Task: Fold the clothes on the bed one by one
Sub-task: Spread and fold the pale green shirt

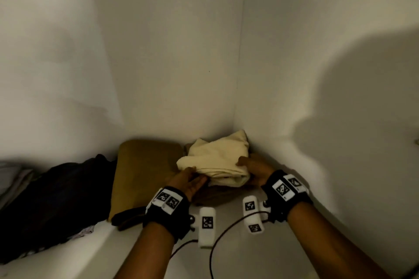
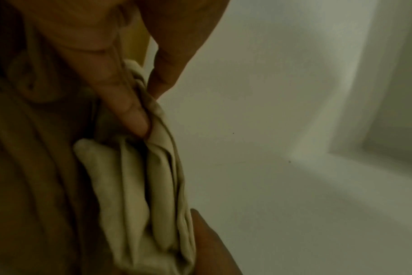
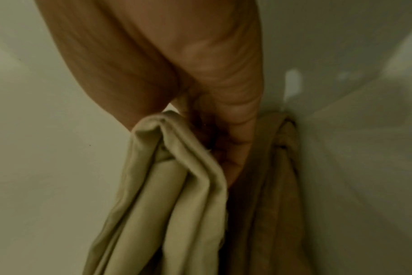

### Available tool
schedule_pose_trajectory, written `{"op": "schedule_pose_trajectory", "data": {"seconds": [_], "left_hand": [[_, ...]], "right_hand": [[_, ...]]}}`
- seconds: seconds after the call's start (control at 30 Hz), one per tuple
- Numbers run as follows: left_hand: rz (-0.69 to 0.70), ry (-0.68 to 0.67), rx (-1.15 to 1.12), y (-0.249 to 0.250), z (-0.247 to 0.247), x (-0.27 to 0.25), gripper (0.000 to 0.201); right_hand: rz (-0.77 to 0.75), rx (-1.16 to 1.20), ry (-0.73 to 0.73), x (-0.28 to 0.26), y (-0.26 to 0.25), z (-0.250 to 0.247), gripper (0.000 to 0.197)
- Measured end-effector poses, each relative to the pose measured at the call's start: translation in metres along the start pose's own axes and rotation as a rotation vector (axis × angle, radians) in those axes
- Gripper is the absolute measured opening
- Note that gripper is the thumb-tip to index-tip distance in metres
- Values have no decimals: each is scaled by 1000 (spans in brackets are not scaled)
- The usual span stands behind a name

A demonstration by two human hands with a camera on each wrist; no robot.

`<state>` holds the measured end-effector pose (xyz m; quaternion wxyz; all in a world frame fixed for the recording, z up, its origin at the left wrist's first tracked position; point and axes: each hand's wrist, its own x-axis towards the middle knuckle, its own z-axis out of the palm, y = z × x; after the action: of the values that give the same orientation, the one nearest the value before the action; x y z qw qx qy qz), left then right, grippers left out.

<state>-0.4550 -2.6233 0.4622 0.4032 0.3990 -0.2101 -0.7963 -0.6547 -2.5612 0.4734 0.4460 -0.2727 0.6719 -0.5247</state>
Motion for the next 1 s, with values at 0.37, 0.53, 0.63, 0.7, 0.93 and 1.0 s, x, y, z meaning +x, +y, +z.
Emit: {"op": "schedule_pose_trajectory", "data": {"seconds": [0.37,0.53,0.63,0.7,0.93,1.0], "left_hand": [[-43,-246,604,-29,-2,-51,14],[777,-304,1877,34,12,-33,67],[680,-279,2275,39,21,-13,75],[582,-281,2405,31,21,-8,55],[514,-227,2114,29,12,12,26],[572,-213,2087,52,28,27,27]], "right_hand": [[-185,-1121,316,-20,-2,-20,70],[-455,-1318,231,-22,20,-33,75],[-364,-1495,34,-17,33,-28,77],[-326,-1516,21,-13,41,-25,71],[-215,-1437,-23,-27,26,-25,58],[-311,-1299,38,-25,4,-20,51]]}}
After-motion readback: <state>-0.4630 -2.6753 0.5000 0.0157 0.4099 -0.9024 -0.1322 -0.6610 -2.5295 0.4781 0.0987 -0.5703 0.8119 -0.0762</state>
